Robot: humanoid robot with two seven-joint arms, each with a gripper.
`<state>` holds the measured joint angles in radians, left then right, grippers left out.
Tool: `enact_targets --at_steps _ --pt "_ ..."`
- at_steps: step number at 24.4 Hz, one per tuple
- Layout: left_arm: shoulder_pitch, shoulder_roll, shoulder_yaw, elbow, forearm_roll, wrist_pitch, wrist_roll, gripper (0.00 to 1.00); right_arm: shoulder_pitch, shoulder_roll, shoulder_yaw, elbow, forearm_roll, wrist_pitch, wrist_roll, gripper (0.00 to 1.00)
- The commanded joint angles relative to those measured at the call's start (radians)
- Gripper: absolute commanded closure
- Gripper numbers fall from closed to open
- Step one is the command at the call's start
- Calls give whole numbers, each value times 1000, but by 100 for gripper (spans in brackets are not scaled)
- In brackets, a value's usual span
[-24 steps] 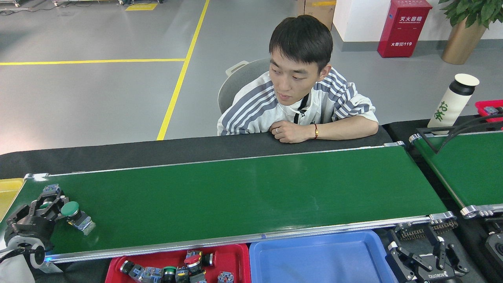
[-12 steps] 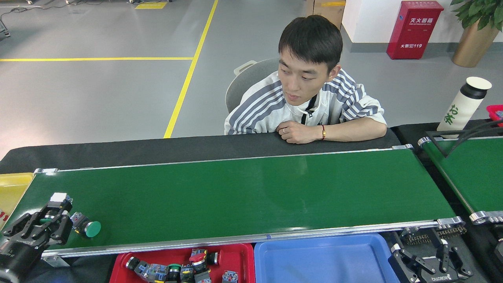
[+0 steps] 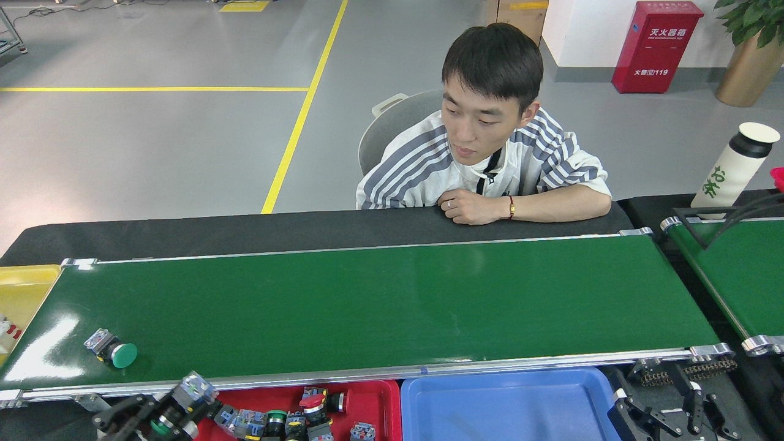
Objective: Pick switch part from conveyor to tray
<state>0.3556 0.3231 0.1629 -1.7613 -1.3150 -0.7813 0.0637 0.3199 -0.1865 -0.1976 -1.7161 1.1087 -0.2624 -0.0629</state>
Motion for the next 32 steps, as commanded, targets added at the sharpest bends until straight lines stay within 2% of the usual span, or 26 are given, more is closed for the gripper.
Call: enact_targets --at_steps 1,2,4,5,6,13,17,19,23,26,29,32 --pt "-1 -21 -11 -14 -47 -4 4 76 2 -4 -13 -17 -1 -3 -8 0" --pt "-1 -30 -17 -14 -53 -4 4 73 5 -4 -13 -19 -1 -3 -8 0" --pt "0 -38 -20 -14 -53 -4 4 51 13 -4 -14 -20 -1 -3 -8 0" --pt "5 -41 -17 -14 -53 -4 5 35 14 -4 -17 -22 -1 -3 -8 0" --pt "9 -47 -14 -14 -53 -4 10 0 19 -4 -17 -22 -1 -3 -8 0" --pt "19 -58 52 -15 -27 -4 16 0 22 -4 -17 -22 -1 -3 -8 0" --pt "9 -182 236 -10 -24 -4 -4 0 22 -4 -17 -22 -1 -5 -6 0" --pt "2 -219 329 -3 -26 -4 -41 0 22 -4 -17 -22 -1 -5 -6 0" --pt "-1 -214 400 26 -26 -4 -65 0 22 -4 -17 -22 -1 -5 -6 0" --pt "-3 -171 406 55 -29 114 -77 0 24 -2 -16 -23 -1 -5 -5 0" --pt "-20 -170 406 95 -23 244 -131 0 25 -2 -16 -28 -1 -5 -3 0" --pt "-26 -174 409 120 -16 303 -133 0 25 -2 -16 -28 -1 -5 -3 0"
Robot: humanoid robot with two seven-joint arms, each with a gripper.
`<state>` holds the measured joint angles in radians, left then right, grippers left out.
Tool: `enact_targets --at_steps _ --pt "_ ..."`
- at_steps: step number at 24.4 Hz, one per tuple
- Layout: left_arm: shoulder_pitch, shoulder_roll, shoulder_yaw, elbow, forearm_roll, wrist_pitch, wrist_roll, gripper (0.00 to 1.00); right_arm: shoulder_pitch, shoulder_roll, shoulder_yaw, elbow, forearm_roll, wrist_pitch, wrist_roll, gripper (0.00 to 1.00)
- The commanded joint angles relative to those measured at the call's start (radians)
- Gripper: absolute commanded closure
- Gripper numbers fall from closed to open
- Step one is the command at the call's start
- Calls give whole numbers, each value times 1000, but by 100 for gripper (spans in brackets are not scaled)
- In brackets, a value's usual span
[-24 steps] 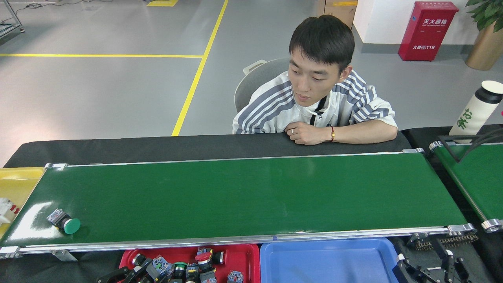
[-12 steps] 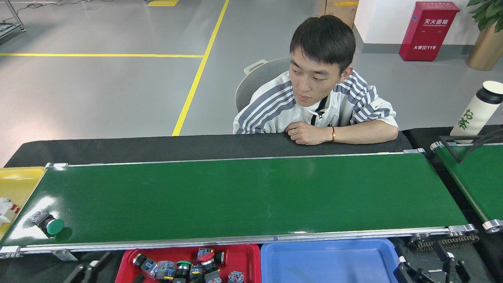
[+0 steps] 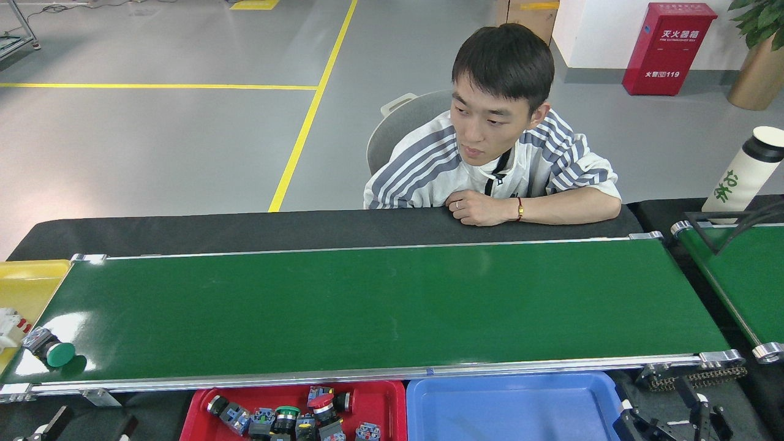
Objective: Pick switch part from conveyor to tray
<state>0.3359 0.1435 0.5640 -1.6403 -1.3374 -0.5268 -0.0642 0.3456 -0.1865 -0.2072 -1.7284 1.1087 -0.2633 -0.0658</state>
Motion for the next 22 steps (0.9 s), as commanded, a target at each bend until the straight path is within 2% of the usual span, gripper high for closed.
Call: enact_targets --at_steps 1,13,22 --pt "-8 4 8 4 7 53 -5 0 0 -2 -6 -16 -1 -4 0 0" --pt "-12 15 8 4 90 31 3 0 0 -2 -6 -17 -1 -21 1 0" --pt "-26 13 11 -1 92 11 4 0 0 -4 -6 -16 2 -11 4 0"
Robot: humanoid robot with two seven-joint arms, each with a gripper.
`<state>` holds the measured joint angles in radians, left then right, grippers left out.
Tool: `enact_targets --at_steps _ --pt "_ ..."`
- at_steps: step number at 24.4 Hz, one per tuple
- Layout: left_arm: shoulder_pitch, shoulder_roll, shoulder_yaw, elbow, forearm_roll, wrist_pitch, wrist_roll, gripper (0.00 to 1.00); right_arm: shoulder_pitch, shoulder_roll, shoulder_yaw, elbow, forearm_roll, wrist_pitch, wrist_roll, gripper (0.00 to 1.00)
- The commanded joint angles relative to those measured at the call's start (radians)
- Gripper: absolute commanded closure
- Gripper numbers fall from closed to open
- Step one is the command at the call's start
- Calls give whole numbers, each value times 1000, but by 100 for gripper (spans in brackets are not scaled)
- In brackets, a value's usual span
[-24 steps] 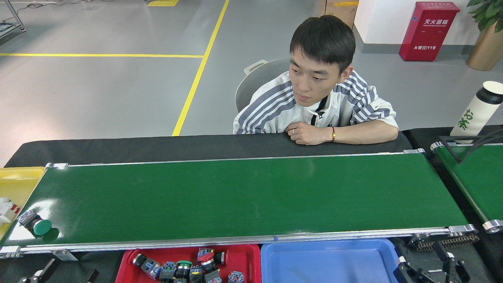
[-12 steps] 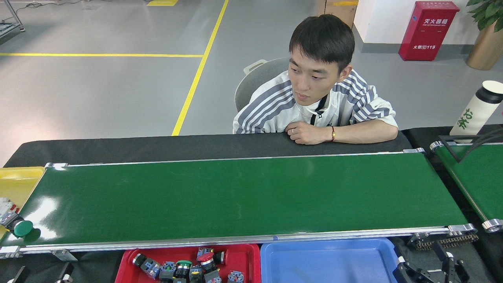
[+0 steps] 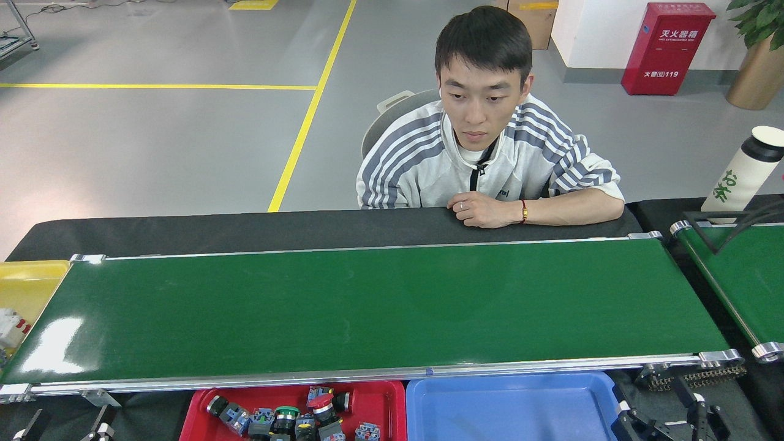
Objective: Pick switch part from conveyor to tray
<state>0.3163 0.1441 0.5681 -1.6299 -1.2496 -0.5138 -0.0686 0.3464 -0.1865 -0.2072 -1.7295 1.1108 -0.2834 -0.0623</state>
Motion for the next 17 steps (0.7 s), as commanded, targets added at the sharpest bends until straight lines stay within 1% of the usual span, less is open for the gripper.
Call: enact_targets --at_steps 1,9,17 --pt "-6 12 7 -8 2 -2 9 0 -1 -4 -6 -15 1 9 1 0" --pt "-5 11 7 -13 4 -3 9 0 -1 -11 -6 -18 4 3 -2 0" --pt "-5 8 4 -21 2 -2 9 0 2 -7 -6 -18 4 3 -5 0"
